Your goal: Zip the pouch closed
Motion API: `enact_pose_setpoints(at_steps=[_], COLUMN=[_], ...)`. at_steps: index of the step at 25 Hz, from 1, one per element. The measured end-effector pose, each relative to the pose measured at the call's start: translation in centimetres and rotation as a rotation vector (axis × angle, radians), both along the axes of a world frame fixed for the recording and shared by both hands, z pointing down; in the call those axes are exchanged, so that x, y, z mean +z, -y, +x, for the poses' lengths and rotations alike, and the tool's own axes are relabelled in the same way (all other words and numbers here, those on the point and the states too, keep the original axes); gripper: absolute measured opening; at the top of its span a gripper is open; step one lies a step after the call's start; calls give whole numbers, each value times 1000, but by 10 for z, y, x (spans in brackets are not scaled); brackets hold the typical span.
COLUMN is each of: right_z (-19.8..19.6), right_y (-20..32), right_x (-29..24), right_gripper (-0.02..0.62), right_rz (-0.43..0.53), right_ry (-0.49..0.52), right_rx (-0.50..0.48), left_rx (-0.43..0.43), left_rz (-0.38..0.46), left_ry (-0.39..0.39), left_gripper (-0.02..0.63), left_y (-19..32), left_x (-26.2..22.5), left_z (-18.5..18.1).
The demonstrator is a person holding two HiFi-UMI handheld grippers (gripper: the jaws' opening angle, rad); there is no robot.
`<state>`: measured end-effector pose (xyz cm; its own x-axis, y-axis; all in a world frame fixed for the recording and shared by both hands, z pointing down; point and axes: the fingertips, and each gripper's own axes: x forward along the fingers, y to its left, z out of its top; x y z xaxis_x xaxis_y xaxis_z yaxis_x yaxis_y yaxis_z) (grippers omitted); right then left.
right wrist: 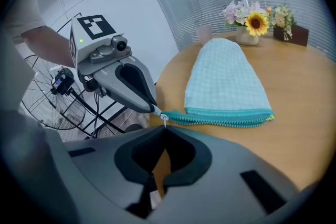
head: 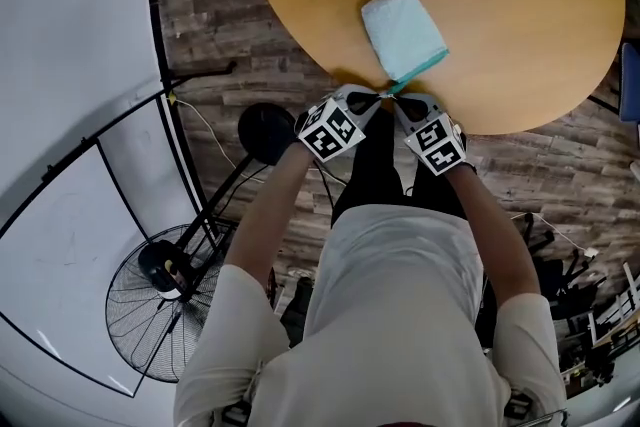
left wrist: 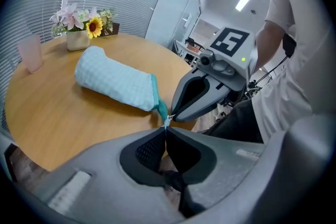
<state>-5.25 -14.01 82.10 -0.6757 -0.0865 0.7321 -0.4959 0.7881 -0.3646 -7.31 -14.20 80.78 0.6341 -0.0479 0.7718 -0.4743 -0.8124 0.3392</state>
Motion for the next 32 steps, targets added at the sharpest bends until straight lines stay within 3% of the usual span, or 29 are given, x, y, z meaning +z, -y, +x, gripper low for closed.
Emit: enact_pose_setpoints(at_steps=[3,8,14,18,23,32], right_z=[5,23,35,53,72,103], right_y=[2,6,10,27,40,69], right_x=[-6,1,-8,-9,-15,-33], right_gripper=[3,2,2,2,3,3], right_rz=[14,-17,11,0,31,60], right_ry=[-8,-39,-51,-54,-76,-88], right_rx=[-39,-21,-66,-15,-36,-68], left_rx=[6,10,-25,-81,-129,-318], left_rz=[2,7,-1,-6,3,-39], left_ry=[13,55,48,50,52,3], left_gripper=[21,20,20,20,20,21], left_y=[0,-3,-6,0,5,16], left_x=[-3,-6,-17,-24,-30,-39], left_z=[3,4,4,-1,-4,1])
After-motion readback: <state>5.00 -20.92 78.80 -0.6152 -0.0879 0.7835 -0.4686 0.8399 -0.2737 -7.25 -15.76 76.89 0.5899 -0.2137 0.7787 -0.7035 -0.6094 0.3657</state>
